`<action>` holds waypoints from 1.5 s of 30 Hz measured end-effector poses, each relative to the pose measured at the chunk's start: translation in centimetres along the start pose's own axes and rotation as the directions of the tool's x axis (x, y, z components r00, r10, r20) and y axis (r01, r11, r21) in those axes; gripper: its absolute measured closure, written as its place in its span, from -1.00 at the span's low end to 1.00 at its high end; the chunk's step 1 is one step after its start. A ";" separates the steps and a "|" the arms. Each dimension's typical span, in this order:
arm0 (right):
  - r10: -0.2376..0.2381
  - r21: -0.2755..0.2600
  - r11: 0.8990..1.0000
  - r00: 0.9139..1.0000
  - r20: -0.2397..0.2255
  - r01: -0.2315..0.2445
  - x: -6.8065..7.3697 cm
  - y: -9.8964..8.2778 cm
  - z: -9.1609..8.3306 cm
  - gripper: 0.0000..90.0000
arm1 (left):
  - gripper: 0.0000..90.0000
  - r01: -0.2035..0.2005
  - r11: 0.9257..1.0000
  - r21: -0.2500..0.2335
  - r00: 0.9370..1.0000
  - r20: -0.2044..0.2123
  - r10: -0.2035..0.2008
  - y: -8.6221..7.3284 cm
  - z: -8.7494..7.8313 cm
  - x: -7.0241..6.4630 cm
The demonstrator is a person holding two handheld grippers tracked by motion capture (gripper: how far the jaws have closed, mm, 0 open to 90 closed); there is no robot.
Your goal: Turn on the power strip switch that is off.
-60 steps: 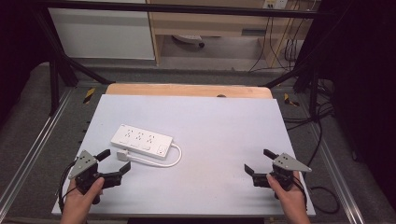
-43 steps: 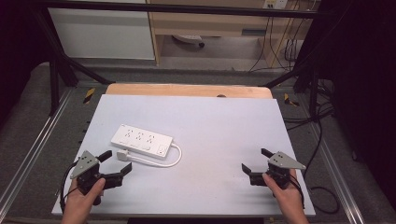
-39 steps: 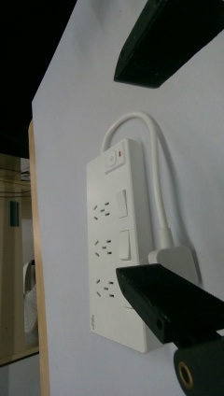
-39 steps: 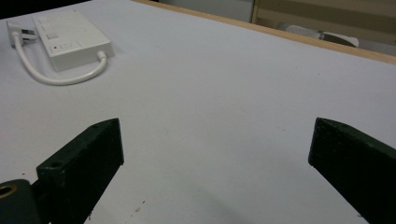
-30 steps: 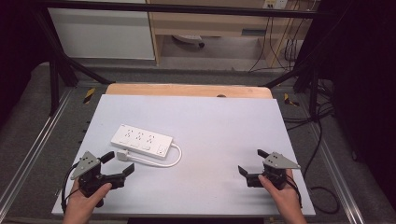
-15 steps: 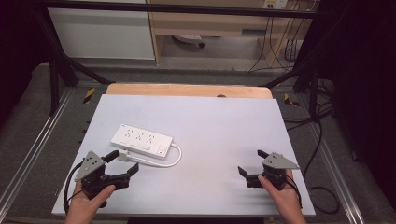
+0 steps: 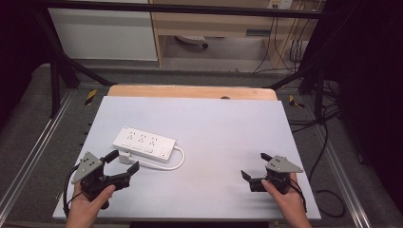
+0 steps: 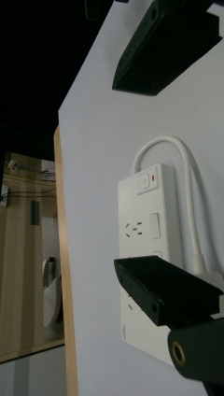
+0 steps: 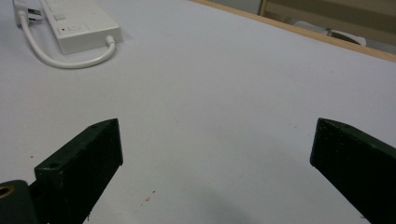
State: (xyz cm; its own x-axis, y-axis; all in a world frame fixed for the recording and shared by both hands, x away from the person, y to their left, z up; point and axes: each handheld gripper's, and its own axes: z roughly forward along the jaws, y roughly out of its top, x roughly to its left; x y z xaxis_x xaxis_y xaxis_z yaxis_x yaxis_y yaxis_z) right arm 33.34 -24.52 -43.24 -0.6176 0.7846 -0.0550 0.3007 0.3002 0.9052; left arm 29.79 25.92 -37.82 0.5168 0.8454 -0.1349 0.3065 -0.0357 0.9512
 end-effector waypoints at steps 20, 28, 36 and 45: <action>0.009 -0.003 1.000 1.000 0.008 -0.009 -0.1 -0.1 -0.1 -0.94 | -0.53 0.001 0.999 -0.032 1.000 -0.005 -0.001 1.8 0.8 -0.6; -0.002 -0.008 1.000 1.000 0.007 0.002 0.1 0.1 -0.2 -0.94 | -0.19 -0.004 0.999 -0.045 0.999 0.038 0.006 2.5 1.8 -0.5; -0.008 -0.009 1.000 1.000 -0.002 0.008 0.3 0.1 -0.4 -0.94 | 0.15 -0.014 0.998 -0.056 0.999 0.048 0.017 3.7 2.9 -0.7; -0.002 -0.008 1.000 1.000 0.000 0.002 0.3 0.1 -0.4 -0.94 | 0.38 0.009 0.998 -0.067 0.998 0.066 -0.004 4.2 3.7 -0.5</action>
State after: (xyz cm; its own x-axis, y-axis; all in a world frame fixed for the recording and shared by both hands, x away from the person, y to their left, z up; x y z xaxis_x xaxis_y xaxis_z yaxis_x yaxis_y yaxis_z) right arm 32.87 -24.50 -43.03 -0.6183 0.7839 -0.0568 0.2939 0.2977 0.9083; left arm 33.76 23.36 -34.83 0.5673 0.8084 -0.1571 0.2572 0.0073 0.9663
